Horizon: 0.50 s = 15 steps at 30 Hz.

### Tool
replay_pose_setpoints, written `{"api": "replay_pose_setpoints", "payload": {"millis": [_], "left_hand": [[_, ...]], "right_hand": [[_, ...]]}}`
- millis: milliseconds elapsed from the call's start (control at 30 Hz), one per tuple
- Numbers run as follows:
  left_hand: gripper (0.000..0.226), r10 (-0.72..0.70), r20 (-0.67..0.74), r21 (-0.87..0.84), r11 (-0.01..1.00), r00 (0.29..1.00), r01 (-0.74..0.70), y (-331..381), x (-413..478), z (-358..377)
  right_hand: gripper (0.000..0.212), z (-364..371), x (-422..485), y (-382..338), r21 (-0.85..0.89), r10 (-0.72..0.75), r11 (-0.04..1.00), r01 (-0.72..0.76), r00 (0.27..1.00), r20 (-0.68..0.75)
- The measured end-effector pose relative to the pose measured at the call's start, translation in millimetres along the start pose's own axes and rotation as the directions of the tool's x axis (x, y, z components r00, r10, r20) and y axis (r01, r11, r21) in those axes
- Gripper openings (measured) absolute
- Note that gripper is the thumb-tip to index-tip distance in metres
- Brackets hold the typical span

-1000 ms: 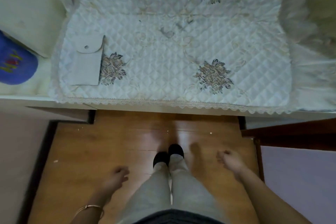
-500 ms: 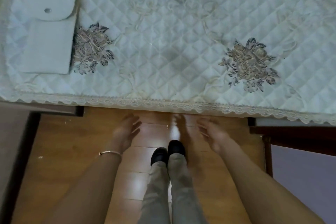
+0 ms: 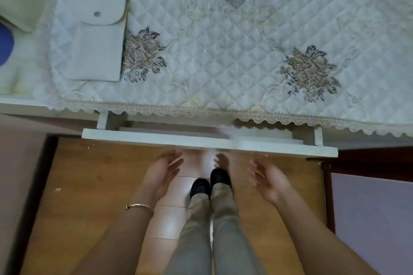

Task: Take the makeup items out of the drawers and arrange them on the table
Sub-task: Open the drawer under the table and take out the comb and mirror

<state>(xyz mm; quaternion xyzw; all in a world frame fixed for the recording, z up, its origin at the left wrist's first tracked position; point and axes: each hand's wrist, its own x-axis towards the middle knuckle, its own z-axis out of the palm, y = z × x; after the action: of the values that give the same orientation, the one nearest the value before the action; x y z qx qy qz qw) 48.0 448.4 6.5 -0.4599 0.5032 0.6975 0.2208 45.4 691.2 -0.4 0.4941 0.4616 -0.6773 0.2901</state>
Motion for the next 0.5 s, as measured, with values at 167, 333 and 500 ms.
{"api": "replay_pose_setpoints", "payload": {"millis": [167,333,500], "left_hand": [[0.027,0.577,-0.010,0.431,0.740,0.817,-0.517,2,-82,-32],[0.034,0.760,0.276,0.784,0.176,0.589,-0.595,34,-79,-36],[0.035,0.669,0.387,0.869,-0.036,0.634,-0.493,45,-56,-35]], "right_hand": [[0.014,0,-80,22,-0.542,-0.526,0.690,0.480,0.846,0.081],[0.022,20,-100,-8,-0.769,-0.833,0.124,0.627,0.487,0.263],[0.036,20,-82,-34,-0.918,-0.705,-0.008,0.396,0.649,0.286]]}}
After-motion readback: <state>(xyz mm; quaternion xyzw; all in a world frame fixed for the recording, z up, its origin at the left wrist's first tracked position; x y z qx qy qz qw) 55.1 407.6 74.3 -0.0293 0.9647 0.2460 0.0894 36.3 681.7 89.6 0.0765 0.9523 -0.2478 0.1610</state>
